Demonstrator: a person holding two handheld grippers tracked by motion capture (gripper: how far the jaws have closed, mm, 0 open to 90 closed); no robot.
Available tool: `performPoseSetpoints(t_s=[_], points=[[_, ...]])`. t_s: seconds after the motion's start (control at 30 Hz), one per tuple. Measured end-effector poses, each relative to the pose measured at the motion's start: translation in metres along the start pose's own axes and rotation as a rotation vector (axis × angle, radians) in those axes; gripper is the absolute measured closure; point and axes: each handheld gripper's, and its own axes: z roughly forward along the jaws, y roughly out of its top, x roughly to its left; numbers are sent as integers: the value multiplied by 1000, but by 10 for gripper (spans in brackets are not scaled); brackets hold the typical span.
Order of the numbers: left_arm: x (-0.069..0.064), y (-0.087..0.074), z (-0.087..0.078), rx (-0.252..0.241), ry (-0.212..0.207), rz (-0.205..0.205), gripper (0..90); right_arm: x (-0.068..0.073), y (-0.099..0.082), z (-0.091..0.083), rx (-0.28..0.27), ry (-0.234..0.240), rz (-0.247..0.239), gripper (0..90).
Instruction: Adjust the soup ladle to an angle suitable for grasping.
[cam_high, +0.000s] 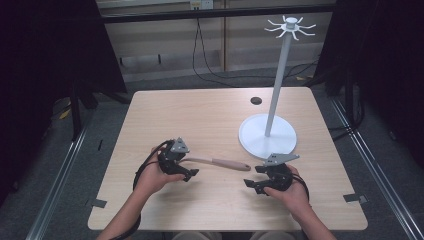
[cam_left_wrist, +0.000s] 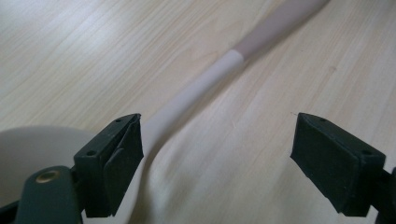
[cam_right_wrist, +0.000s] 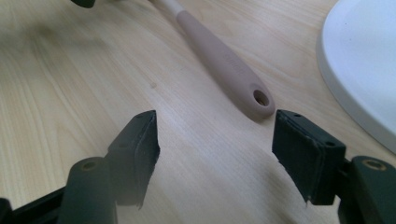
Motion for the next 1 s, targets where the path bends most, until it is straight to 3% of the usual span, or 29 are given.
performPoseSetpoints(t_s=[0.1, 0.3, 0.43, 0.5, 0.6, 0.63, 0.7, 0.87, 0.9, 1.0], points=[[2, 5, 5, 22, -12, 22, 167, -1, -2, -3, -1, -6, 8, 301], [8, 12, 18, 55, -25, 30, 181, -4, -6, -10, -7, -16, 27, 284], [12, 15, 27, 83, -17, 51, 210, -5, -8, -14, -13, -25, 37, 268], [15, 15, 30, 103, -42, 52, 218, -6, -9, -16, -14, -27, 41, 266], [17, 18, 35, 114, -51, 68, 238, -7, -11, -18, -11, -35, 44, 258], [17, 18, 36, 109, -51, 55, 246, -8, -11, -18, -11, -39, 49, 257], [18, 20, 39, 121, -55, 78, 260, -10, -11, -19, -17, -40, 56, 255], [19, 22, 43, 133, -59, 91, 307, -10, -13, -21, -17, -40, 59, 253], [18, 24, 45, 150, -71, 118, 319, -10, -13, -21, -20, -40, 62, 253], [18, 25, 49, 174, -91, 139, 332, -11, -13, -22, -24, -37, 62, 251]])
